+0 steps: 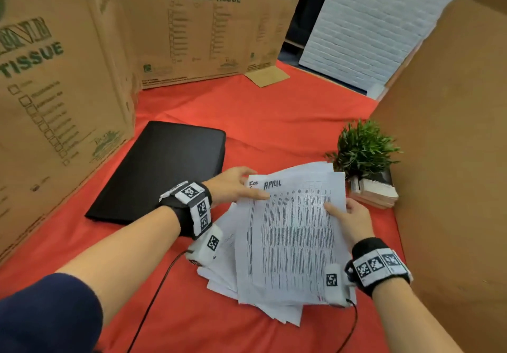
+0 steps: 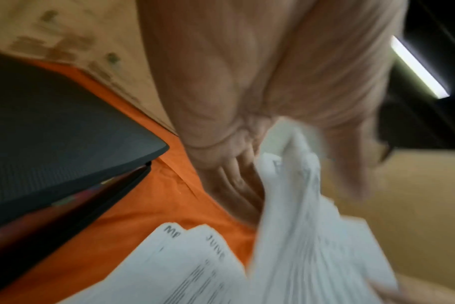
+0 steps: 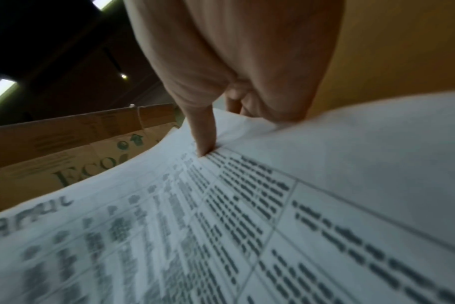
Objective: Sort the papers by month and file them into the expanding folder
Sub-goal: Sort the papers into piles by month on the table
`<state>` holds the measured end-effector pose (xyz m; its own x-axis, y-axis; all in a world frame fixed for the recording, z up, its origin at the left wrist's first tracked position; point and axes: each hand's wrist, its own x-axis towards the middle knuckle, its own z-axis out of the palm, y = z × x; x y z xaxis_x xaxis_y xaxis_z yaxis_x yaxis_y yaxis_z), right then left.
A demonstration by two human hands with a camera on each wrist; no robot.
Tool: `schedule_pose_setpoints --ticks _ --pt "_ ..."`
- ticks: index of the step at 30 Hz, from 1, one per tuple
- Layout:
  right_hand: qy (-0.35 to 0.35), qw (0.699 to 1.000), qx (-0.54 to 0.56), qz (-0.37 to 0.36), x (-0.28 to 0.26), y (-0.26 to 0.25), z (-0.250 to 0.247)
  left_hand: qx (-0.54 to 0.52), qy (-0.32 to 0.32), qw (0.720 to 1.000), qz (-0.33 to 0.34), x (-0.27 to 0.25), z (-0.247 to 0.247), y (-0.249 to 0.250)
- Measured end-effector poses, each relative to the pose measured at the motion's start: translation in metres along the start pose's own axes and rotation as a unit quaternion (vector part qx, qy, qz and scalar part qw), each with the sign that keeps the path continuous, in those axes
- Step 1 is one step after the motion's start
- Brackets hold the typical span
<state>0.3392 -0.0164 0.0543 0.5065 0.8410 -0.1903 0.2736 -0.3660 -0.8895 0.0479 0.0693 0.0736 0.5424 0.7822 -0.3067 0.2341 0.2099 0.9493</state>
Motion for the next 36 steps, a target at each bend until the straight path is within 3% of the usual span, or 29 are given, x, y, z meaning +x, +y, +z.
schedule_pose_setpoints --ticks 2,4,6,8,10,12,16,19,21,24,28,31,33,36 --pt "0.036 0.999 0.012 0.013 -0.004 0.002 -0.004 0.108 0.028 0.993 0.025 0.012 0.007 -0.007" --pt "0.009 0.994 0.104 0.043 -0.006 0.007 -0.01 0.164 0.107 0.98 0.039 0.025 0.012 -0.011" --pt "-0.066 0.979 0.172 0.084 -0.009 0.011 -0.017 0.123 0.17 0.975 0.067 0.03 0.019 -0.006" --pt "-0.111 0.978 0.161 0.068 -0.014 0.004 -0.019 0.0 0.185 0.978 0.099 0.03 0.026 0.005" --pt "-0.077 0.988 0.133 0.013 -0.015 -0.01 -0.023 -0.101 0.179 0.97 0.128 0.031 0.03 0.024" --pt "-0.037 0.991 0.115 -0.057 -0.013 -0.03 -0.03 -0.119 0.196 0.96 0.163 0.037 0.032 0.045" --pt "-0.003 0.984 0.122 -0.13 -0.014 -0.06 -0.036 0.0 0.254 0.945 0.207 0.046 0.035 0.079" --pt "0.026 0.983 0.139 -0.12 -0.016 -0.06 -0.029 0.073 0.301 0.915 0.259 0.045 0.034 0.089" --pt "0.056 0.989 0.117 -0.067 -0.019 -0.043 -0.018 0.099 0.291 0.929 0.208 0.046 0.03 0.074" --pt "0.083 0.991 0.092 0.05 -0.028 -0.001 0.007 0.222 0.173 0.956 0.088 0.047 0.023 0.026" --pt "0.087 0.982 -0.027 0.167 -0.039 0.064 0.043 0.315 0.113 0.942 -0.033 0.04 0.02 -0.049" --pt "0.075 0.956 -0.102 0.263 -0.046 0.095 0.063 0.348 0.063 0.927 -0.125 0.037 0.027 -0.093" --pt "0.084 0.944 -0.086 0.308 -0.046 0.104 0.069 0.359 0.048 0.917 -0.166 0.034 0.033 -0.11" --pt "0.07 0.938 -0.014 0.34 -0.044 0.103 0.071 0.432 0.046 0.886 -0.162 0.028 0.045 -0.119"
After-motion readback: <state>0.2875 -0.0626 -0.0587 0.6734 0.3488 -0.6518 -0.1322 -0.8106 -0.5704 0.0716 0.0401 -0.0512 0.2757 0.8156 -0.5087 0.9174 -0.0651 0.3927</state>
